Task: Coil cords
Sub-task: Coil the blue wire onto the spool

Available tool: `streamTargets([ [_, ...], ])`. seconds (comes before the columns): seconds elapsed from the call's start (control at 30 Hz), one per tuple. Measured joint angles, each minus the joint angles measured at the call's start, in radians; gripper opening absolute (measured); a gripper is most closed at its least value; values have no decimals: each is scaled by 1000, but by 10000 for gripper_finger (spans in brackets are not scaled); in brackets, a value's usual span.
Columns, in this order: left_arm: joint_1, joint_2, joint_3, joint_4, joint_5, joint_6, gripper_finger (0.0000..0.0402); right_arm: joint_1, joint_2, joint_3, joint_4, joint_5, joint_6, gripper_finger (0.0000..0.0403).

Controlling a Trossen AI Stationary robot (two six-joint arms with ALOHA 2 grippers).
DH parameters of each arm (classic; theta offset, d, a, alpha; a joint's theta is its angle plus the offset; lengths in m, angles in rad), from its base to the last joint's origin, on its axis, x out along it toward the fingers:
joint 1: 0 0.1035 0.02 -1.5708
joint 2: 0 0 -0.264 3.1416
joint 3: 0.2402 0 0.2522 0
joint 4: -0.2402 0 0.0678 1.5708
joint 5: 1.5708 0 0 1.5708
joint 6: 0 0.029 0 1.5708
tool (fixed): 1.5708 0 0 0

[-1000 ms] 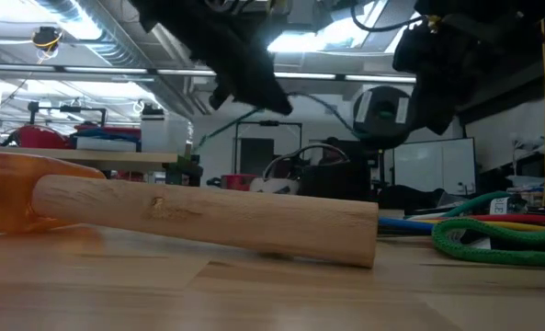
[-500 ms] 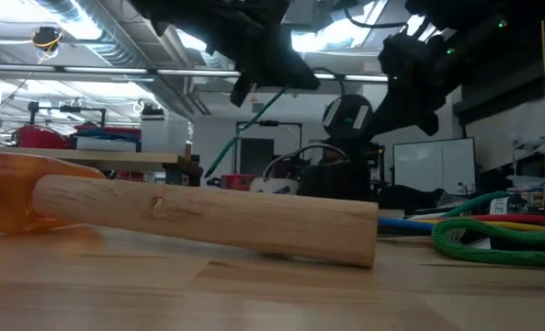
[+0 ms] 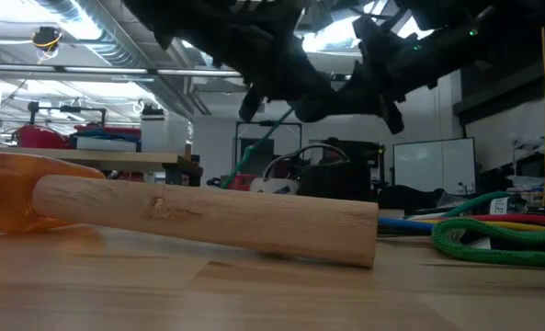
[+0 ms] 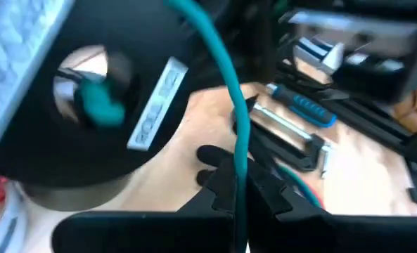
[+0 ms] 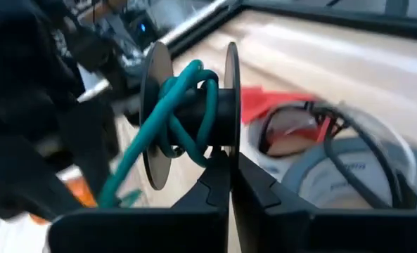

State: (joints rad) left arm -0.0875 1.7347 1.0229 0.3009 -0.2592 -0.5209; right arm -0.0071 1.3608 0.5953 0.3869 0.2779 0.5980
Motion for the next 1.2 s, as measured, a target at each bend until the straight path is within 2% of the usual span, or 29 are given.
streamTargets([
  [0.13,-7,17,0,-2,-9,27,0,0,-5,0,37,53,-4,5],
  [0.23,-15,19,1,-27,-46,75,0,-4,-10,-1,75,39,-28,5],
  [0.37,-23,19,1,-100,-133,121,0,-20,-10,-1,129,-83,-30,5],
  [0.5,-24,19,2,-156,-194,176,0,-43,-17,-1,127,-249,-30,5],
  [0.63,-26,19,2,-195,-194,266,0,-69,-17,-1,74,-410,-53,5],
  [0.73,-34,19,2,-227,-193,309,7,-81,-18,-1,19,-492,-53,5],
  [0.97,-65,21,0,-278,-197,369,50,-79,-19,0,13,-593,-54,5],
  [1.2,-70,21,0,-294,-200,369,69,-79,-19,0,13,-605,-55,5],
])
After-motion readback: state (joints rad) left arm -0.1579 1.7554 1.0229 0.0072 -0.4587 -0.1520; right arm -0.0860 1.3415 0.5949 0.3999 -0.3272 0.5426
